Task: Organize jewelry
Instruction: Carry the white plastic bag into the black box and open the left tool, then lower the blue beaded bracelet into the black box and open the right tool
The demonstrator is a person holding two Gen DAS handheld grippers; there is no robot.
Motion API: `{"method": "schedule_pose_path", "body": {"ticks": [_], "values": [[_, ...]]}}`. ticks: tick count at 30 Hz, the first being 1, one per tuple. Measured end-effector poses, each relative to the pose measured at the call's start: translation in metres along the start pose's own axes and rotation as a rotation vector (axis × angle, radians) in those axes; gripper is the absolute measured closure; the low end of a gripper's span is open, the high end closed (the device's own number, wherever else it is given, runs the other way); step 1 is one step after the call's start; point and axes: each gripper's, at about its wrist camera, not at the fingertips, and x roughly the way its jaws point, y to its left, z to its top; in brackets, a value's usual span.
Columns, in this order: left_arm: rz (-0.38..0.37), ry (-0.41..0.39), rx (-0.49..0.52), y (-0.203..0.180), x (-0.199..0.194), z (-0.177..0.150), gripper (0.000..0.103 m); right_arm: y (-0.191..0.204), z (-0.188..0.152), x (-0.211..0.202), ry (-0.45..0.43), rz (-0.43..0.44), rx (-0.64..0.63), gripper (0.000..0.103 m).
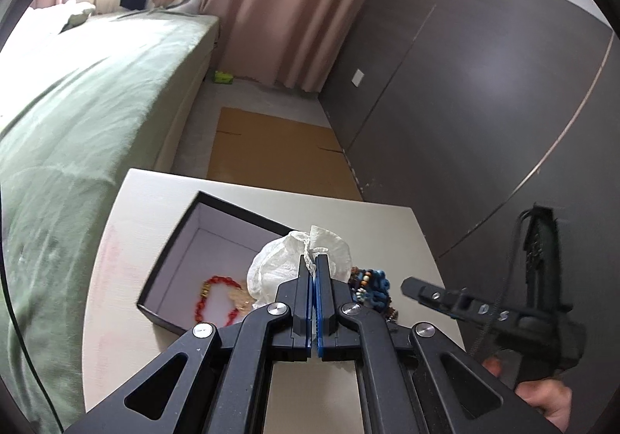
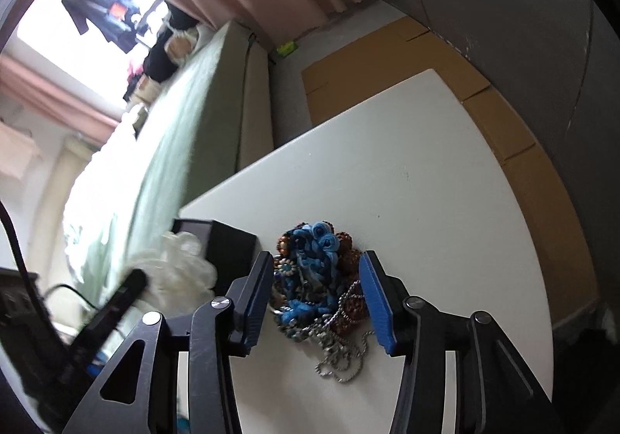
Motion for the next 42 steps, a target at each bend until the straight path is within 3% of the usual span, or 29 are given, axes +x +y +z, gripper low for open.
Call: {"method": "schedule_pose_path", "body": {"ticks": [7, 9, 10, 11, 15, 19, 22, 24, 27, 34, 42], "values": [[0.005, -0.006, -0.029, 0.019, -0.007, 0.006, 0.103, 0.009, 0.001, 0.022, 0.029, -0.08, -0.052, 0.058], [-0.007, -0.008, -0.031, 0.021, -0.008, 0.006, 0.103, 0.012, 0.001, 0.029, 0.043, -0.11, -0.072, 0.068], [-0.012, -0.009, -0.032, 0.022, -0.009, 0.007, 0.103, 0.013, 0.001, 0.031, 0.052, -0.126, -0.079, 0.085], [-0.008, -0.007, -0.036, 0.024, -0.009, 0.007, 0.103, 0.011, 0.0, 0.032, 0.06, -0.132, -0.078, 0.088], [-0.008, -0.005, -0.061, 0.031, -0.009, 0.007, 0.103, 0.013, 0.0, 0.023, 0.031, -0.122, -0.076, 0.096], [-0.018, -0.001, -0.08, 0.035, -0.011, 0.008, 0.101, 0.019, 0.001, 0.006, -0.018, -0.075, -0.079, 0.097], [-0.029, 0.044, -0.099, 0.039, -0.005, 0.009, 0.087, 0.024, -0.002, -0.006, -0.047, -0.036, -0.08, 0.097], [-0.025, 0.046, -0.108, 0.042, -0.005, 0.009, 0.05, 0.029, -0.003, -0.013, -0.066, -0.009, -0.083, 0.097], [-0.011, -0.007, -0.105, 0.044, -0.015, 0.009, 0.03, 0.038, -0.005, -0.022, -0.094, 0.038, -0.091, 0.097], [0.021, -0.035, -0.135, 0.065, -0.028, 0.015, 0.028, 0.066, -0.011, -0.033, -0.141, 0.187, -0.13, 0.097], [0.073, -0.09, -0.205, 0.093, -0.041, 0.019, 0.028, 0.096, -0.019, -0.01, -0.11, 0.294, -0.144, 0.097]]}}
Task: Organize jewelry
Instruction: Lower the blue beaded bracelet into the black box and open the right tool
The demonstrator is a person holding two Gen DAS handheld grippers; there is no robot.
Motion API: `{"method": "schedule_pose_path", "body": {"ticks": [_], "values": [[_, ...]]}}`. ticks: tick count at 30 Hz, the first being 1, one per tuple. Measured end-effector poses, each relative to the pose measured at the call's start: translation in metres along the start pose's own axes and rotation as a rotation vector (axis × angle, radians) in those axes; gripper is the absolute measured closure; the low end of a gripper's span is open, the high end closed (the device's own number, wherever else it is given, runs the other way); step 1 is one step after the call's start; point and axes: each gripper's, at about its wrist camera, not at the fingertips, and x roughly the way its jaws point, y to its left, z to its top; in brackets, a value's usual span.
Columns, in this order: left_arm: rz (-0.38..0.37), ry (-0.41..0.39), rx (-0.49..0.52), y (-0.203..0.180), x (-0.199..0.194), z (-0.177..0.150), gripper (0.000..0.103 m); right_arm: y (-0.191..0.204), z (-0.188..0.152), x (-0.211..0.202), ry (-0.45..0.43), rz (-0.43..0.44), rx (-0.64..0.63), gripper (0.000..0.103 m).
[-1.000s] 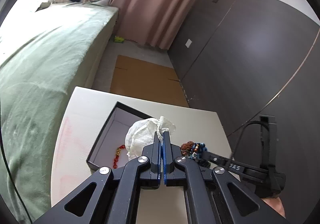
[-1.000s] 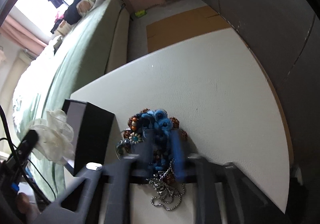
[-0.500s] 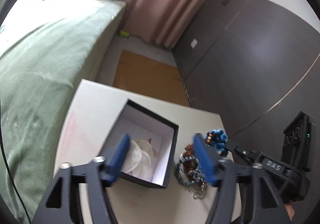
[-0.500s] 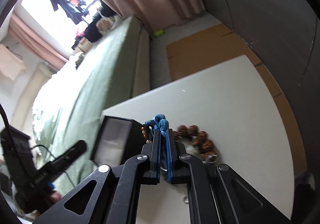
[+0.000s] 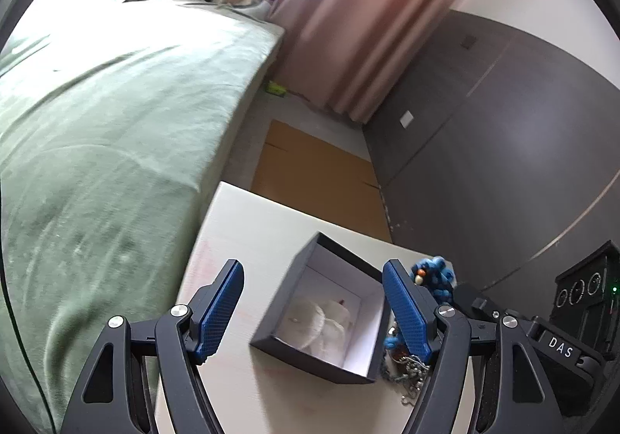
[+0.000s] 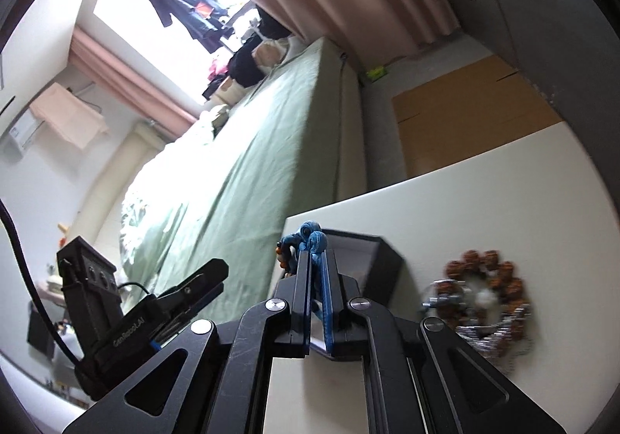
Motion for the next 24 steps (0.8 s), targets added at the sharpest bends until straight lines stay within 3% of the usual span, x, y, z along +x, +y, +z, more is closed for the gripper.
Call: {"method": "schedule_pose_path", "body": {"ticks": [3, 4, 5, 6, 8, 11, 13, 20, 24], "values": [[0.04, -0.041, -0.004, 0.003, -0.007, 0.002, 0.028, 0.003, 0.0, 0.019, 0.021, 0.051, 0.023, 0.093], [0.043, -0.055, -0.003, 0.004, -0.01, 0.003, 0.028, 0.003, -0.001, 0.028, 0.053, 0.03, 0.032, 0.083], [0.04, -0.07, -0.004, 0.004, -0.011, 0.003, 0.028, 0.002, -0.003, 0.036, 0.093, 0.007, 0.036, 0.065], [0.032, -0.079, -0.01, 0.004, -0.013, 0.003, 0.027, 0.0, -0.005, 0.039, 0.113, -0.019, 0.04, 0.058], [0.012, -0.08, -0.022, 0.005, -0.013, 0.002, 0.026, -0.003, -0.006, 0.033, 0.086, -0.063, 0.045, 0.038], [0.009, -0.071, -0.013, 0.0, -0.013, 0.0, 0.026, -0.007, -0.006, 0.013, 0.033, -0.111, 0.045, 0.021], [-0.011, -0.06, 0.003, -0.006, -0.012, -0.002, 0.026, -0.01, -0.006, -0.001, 0.006, -0.137, 0.047, 0.016], [-0.024, -0.019, 0.109, -0.038, -0.005, -0.012, 0.026, -0.03, 0.004, -0.035, -0.016, -0.225, 0.077, 0.016], [-0.036, 0.011, 0.145, -0.056, 0.003, -0.022, 0.016, -0.038, 0.006, -0.048, -0.01, -0.245, 0.084, 0.016]]}}
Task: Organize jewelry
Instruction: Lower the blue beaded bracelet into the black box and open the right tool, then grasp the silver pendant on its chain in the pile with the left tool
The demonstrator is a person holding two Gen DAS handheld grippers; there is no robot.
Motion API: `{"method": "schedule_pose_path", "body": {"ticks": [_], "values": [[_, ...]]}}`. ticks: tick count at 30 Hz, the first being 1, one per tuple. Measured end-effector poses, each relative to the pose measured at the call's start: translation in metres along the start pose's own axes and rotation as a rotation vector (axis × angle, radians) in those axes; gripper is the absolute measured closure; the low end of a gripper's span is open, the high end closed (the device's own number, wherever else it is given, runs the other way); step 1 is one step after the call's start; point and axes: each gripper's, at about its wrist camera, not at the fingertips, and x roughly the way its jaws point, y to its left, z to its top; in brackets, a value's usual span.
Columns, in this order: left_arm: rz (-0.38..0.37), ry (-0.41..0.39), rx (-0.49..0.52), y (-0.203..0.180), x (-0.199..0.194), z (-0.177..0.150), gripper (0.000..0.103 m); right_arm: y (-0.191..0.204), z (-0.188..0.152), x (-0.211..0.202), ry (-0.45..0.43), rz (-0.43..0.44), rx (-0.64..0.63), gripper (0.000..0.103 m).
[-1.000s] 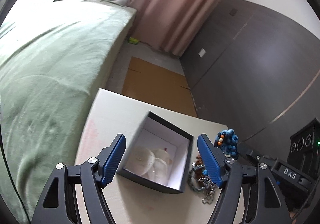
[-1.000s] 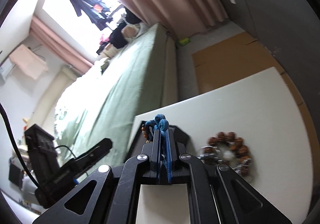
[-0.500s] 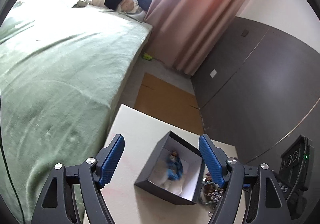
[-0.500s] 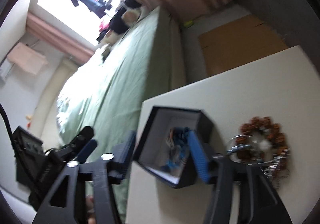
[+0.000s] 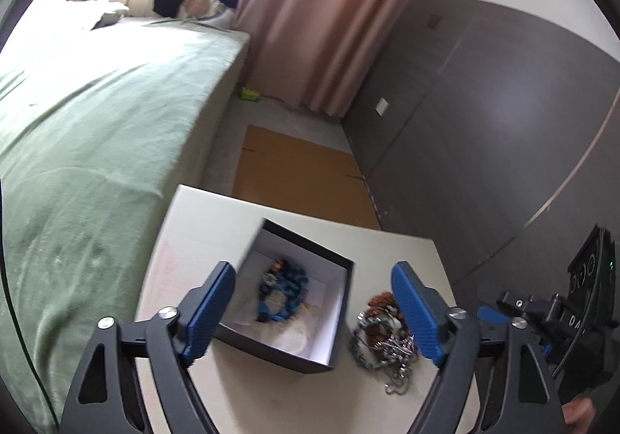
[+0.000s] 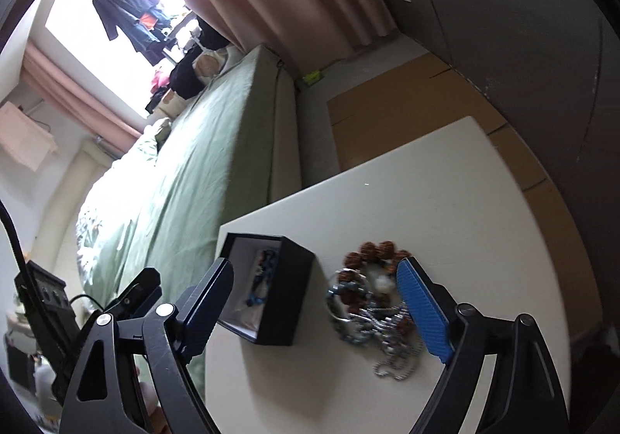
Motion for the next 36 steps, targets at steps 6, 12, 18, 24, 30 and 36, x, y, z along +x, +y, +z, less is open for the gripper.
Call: {"method": "schedule_pose_path", "body": {"ticks": [6, 12, 18, 24, 30, 36], "values": [[-0.048, 0.051, 0.028, -0.031, 0.013, -0.011, 0.016, -0.022, 0.002, -0.022, 0.021, -0.051, 0.018, 0.016], [-0.045, 0.106, 0.071, -0.055, 0.023, -0.026, 0.016, -0.05, -0.001, -0.036, 0.032, -0.088, 0.033, 0.016], [-0.05, 0.145, 0.119, -0.074, 0.033, -0.044, 0.023, -0.071, -0.002, -0.042, 0.036, -0.073, 0.078, 0.016], [-0.053, 0.202, 0.168, -0.097, 0.045, -0.066, 0.039, -0.084, -0.004, -0.046, 0.048, -0.076, 0.101, 0.016], [-0.04, 0.27, 0.218, -0.112, 0.062, -0.087, 0.05, -0.102, -0.004, -0.058, 0.029, -0.079, 0.143, 0.016], [-0.012, 0.299, 0.24, -0.119, 0.078, -0.102, 0.058, -0.115, -0.004, -0.067, 0.008, -0.07, 0.178, 0.016]]}}
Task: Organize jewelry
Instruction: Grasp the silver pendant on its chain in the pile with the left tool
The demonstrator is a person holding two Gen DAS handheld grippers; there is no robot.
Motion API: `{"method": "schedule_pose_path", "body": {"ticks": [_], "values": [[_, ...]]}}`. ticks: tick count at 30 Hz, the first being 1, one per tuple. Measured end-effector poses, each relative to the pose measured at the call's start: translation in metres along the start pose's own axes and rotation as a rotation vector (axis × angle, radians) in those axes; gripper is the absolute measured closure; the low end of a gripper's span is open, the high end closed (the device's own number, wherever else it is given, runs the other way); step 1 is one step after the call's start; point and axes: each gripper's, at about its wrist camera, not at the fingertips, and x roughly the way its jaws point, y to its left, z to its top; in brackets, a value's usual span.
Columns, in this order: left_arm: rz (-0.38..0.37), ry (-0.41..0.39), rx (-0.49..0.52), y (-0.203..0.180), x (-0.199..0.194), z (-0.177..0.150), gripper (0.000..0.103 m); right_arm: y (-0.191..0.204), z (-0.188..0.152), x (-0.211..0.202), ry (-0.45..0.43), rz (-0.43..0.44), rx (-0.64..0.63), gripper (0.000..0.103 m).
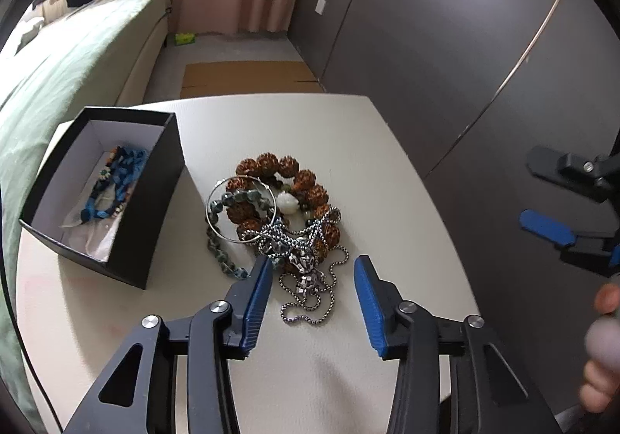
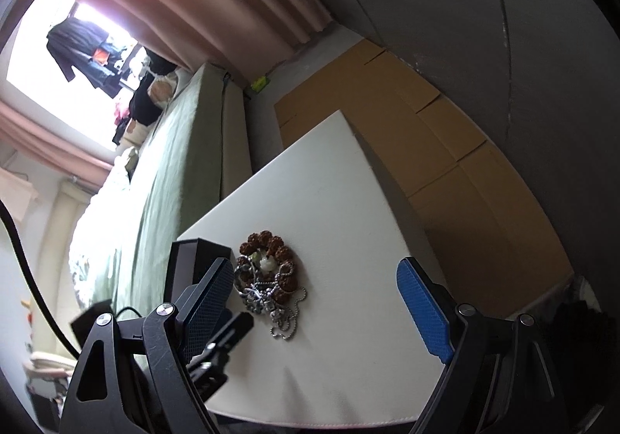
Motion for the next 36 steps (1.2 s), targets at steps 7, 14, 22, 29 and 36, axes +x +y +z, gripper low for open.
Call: {"method": "schedule_pose_path", "body": {"ticks": [7, 14, 22, 29, 36], "values": [[0.002, 0.05, -0.004, -0.004, 0.023, -0.006, 0.074, -0.012, -0.002, 0.005, 0.032, -0.039, 0.025, 0.016], [0.033, 0.059, -0.028, 0.002, 0.036, -0.007, 0.074, -0.014, -0.001, 0.004, 0.037, -0.05, 0.004, 0.016], [0.083, 0.035, -0.008, -0.004, 0.039, -0.011, 0.079, -0.01, -0.003, 0.008, 0.051, -0.057, -0.008, 0.016], [0.029, 0.022, -0.022, 0.004, 0.022, -0.007, 0.082, -0.006, -0.006, 0.013, 0.061, -0.063, -0.026, 0.016], [-0.04, -0.075, -0.033, 0.011, -0.023, 0.013, 0.083, 0.003, -0.01, 0.019, 0.076, -0.064, -0.05, 0.016]]}}
